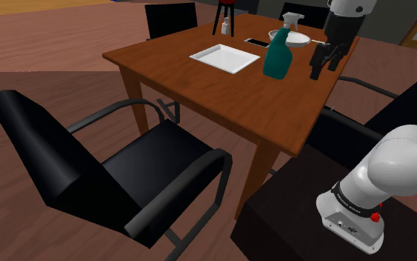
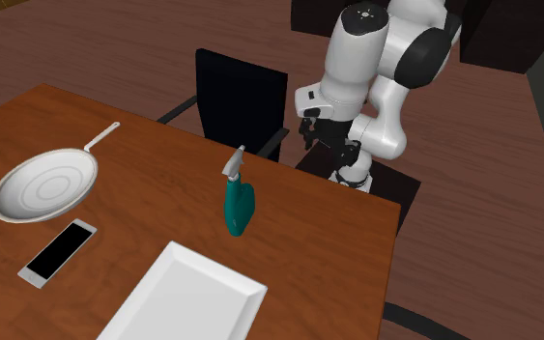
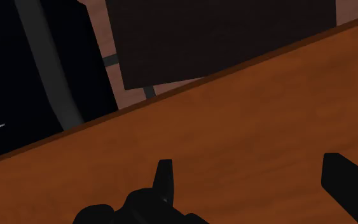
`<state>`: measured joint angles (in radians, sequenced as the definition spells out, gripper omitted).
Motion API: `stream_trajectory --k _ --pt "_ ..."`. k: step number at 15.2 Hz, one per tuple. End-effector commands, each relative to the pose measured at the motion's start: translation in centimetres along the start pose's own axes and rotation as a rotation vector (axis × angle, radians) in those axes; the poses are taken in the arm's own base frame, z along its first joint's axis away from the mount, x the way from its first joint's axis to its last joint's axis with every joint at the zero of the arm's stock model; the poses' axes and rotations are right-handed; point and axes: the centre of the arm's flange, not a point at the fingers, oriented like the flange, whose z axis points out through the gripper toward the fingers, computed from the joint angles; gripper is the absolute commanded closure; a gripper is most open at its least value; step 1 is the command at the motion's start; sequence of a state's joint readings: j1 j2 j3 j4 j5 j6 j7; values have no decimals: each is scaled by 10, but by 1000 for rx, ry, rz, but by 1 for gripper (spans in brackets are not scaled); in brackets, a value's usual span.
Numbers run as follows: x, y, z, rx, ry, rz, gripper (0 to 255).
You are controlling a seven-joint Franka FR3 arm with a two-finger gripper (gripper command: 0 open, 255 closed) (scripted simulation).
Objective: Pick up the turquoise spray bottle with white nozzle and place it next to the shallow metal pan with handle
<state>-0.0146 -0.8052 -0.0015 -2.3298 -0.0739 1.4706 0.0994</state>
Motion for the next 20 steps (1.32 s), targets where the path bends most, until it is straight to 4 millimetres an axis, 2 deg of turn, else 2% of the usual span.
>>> stream_trajectory --k 1,9,16,17,20 --pt "0 0 0 0 0 0 0" --pt "49 67 6 82 289 -153 0" --pt "101 118 3 154 541 -287 0" --pt "106 123 2 161 568 -301 0" --pt "114 119 15 161 568 -301 0"
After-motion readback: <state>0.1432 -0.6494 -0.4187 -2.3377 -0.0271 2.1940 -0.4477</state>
